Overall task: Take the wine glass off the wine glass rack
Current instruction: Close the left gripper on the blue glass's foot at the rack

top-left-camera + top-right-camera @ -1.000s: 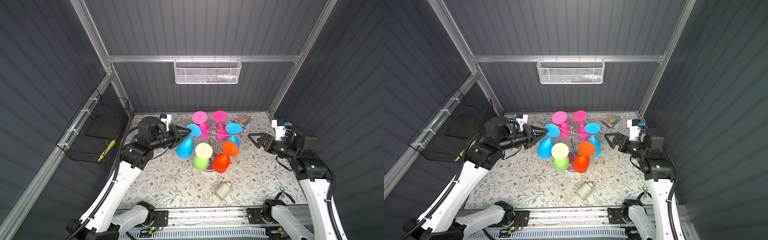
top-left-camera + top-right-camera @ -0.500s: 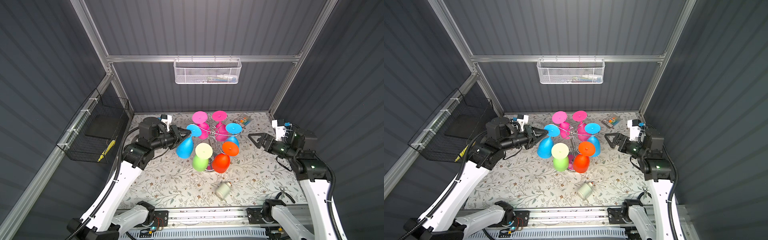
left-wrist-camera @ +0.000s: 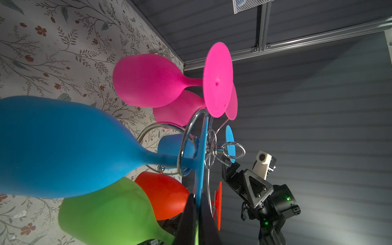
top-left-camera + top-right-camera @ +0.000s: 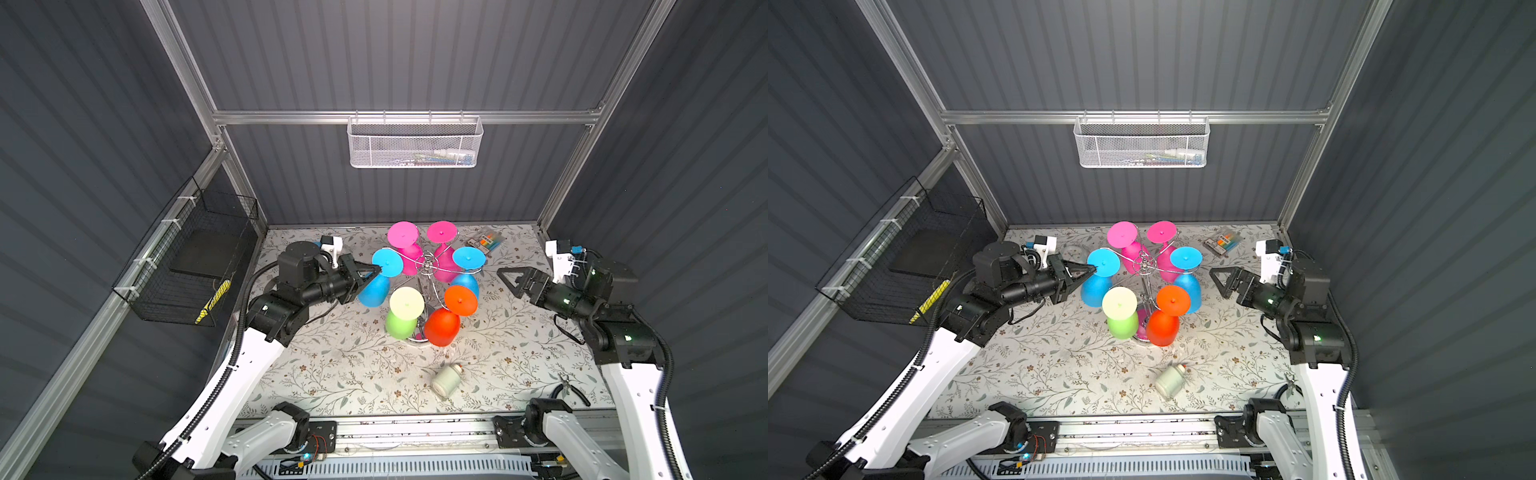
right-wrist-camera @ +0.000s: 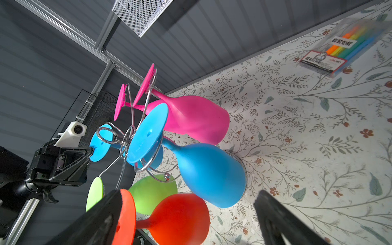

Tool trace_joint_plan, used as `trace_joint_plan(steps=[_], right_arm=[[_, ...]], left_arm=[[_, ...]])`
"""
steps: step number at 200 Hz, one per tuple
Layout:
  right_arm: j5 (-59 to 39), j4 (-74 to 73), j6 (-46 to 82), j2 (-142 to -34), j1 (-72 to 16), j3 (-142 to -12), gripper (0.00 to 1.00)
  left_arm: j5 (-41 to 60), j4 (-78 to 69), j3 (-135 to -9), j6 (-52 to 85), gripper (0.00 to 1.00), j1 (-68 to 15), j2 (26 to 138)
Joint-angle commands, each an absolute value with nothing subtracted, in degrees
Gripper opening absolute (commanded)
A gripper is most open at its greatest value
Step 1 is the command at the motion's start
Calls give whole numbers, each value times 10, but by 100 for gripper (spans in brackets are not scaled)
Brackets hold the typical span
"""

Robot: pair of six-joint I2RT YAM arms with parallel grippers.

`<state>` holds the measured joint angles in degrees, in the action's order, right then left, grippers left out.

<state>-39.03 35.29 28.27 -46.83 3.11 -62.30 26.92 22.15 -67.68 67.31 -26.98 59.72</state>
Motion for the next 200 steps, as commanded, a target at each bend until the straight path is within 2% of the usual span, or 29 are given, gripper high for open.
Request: trace_joint_plan(steps=[1, 200], right_arm=[[-391, 360, 286, -461, 31, -618, 99], [-393, 360, 291, -461, 31, -625, 99]], left_arm=[[268, 200, -671, 688, 0, -272, 583], [242, 138, -682, 711, 0, -272, 575]])
